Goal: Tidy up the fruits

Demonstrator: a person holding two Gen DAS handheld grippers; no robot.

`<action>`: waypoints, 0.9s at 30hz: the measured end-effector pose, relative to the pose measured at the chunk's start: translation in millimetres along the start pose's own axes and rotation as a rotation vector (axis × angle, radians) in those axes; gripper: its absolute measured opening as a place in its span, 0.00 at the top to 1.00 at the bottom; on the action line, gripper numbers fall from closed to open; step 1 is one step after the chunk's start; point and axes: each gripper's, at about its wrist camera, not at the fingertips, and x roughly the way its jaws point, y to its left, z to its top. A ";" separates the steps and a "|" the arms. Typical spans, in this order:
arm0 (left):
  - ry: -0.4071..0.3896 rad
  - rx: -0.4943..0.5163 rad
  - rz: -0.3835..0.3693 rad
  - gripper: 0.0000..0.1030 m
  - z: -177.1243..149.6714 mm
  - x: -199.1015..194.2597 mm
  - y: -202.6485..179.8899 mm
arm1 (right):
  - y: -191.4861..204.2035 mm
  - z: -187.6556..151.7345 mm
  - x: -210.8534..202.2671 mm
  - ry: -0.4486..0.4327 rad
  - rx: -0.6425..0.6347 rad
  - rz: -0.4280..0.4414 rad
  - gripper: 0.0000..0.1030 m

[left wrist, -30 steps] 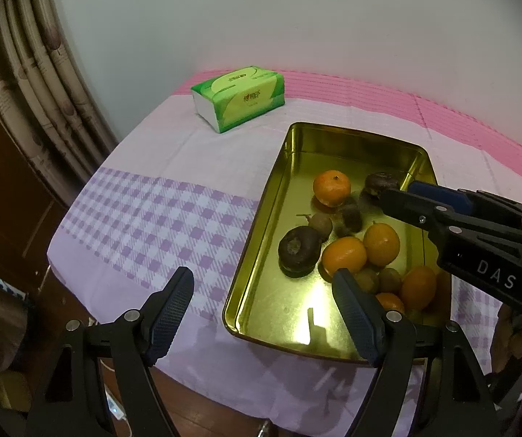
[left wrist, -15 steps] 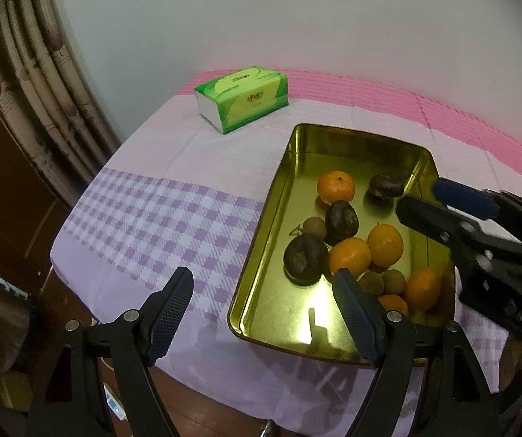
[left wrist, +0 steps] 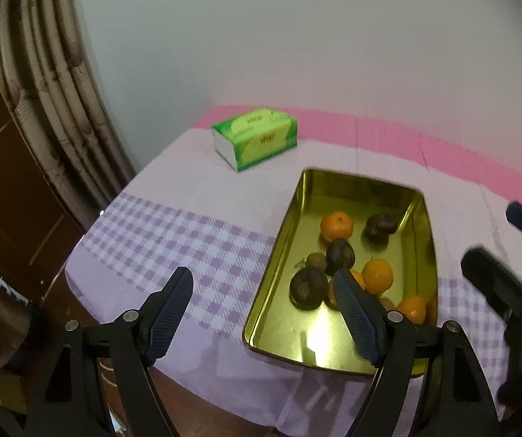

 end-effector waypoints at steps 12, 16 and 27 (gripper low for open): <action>-0.242 -0.092 0.082 0.03 18.4 -94.2 25.0 | 13.8 15.9 -64.0 -0.132 -0.015 -0.058 0.04; -0.348 -0.095 0.105 0.02 21.4 -130.7 30.1 | 17.4 21.1 -83.1 -0.168 -0.018 -0.065 0.02; -0.414 -0.070 -0.035 0.00 26.3 -183.8 27.0 | 26.9 29.2 -117.1 -0.241 -0.023 -0.090 0.01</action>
